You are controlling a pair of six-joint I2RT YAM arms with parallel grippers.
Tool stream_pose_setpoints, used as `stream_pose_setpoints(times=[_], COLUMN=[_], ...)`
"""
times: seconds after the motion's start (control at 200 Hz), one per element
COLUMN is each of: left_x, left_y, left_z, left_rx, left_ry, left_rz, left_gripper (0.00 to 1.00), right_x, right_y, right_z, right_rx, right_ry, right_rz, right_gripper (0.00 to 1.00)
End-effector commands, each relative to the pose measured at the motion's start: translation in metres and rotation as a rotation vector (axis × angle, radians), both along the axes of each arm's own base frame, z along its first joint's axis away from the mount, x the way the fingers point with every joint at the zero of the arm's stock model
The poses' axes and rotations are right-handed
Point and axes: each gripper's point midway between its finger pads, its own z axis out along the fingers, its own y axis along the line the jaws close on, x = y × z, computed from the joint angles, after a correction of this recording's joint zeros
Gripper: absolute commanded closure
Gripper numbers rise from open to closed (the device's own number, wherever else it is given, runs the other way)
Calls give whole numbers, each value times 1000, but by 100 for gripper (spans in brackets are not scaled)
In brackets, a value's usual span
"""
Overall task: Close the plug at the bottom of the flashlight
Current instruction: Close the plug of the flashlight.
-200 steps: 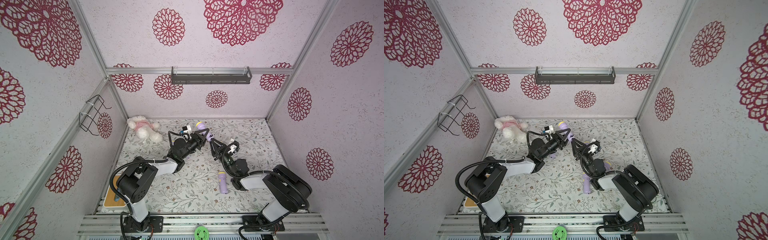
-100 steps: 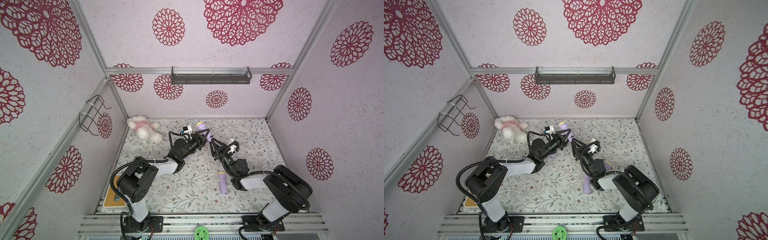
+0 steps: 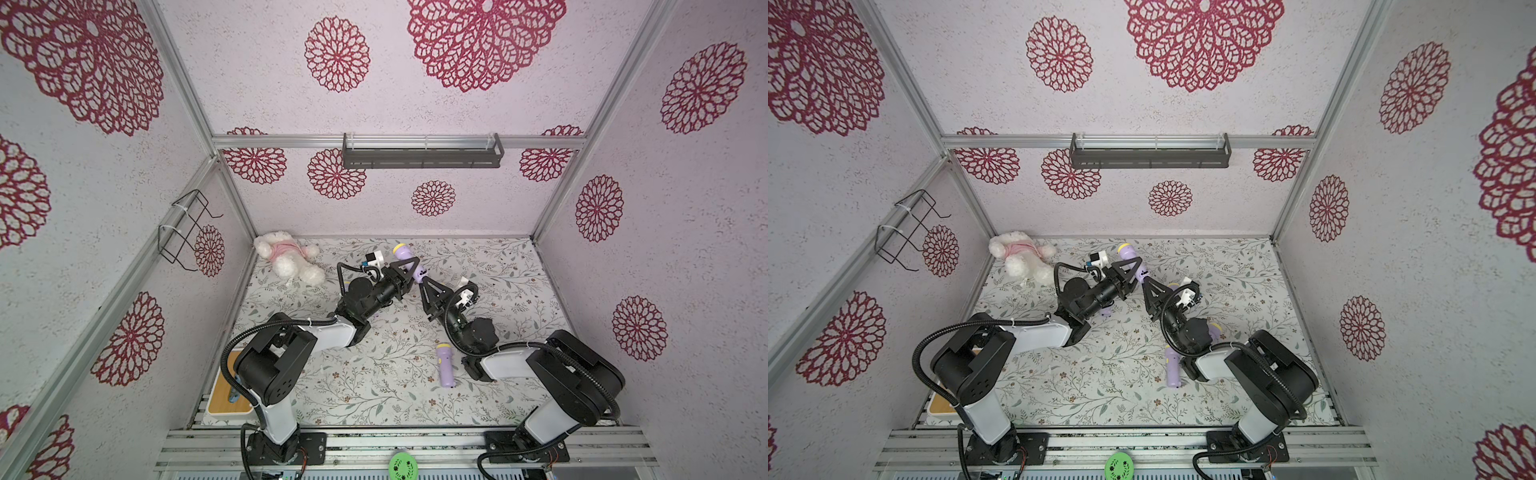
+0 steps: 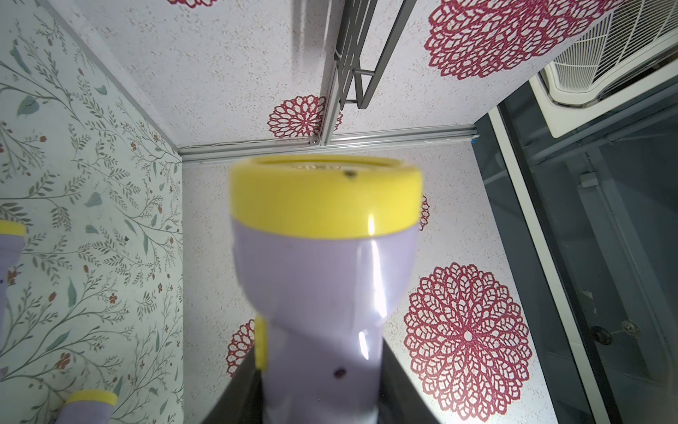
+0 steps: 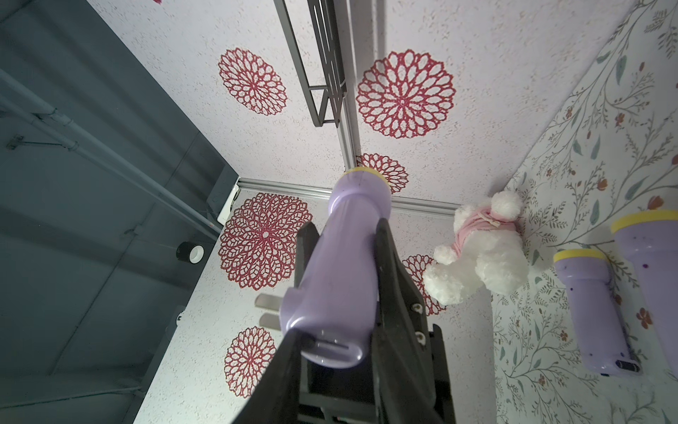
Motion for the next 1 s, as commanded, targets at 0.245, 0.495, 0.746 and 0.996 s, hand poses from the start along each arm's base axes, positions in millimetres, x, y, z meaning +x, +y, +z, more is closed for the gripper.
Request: stream_pose_setpoints(times=[0.245,0.495,0.746,0.996], left_x=[-22,-26,-29,-31], left_y=[-17,-16,-14,-7], left_z=[21,33,47,69], left_rx=[-41,-45,-63,-90], left_ry=[-59,-78,-105,-150], left_rz=[-94,-98,-97,-83], left_gripper=[100,100,100,100], right_x=[-1,1,4,6], right_y=[-2,-3,0,0], right_z=[26,18,8,-4], right_rx=[84,77,78,62], right_ry=[-69,-48,-14,20], right_rz=[-3,-15,-5,-10], right_gripper=[72,77,81,81])
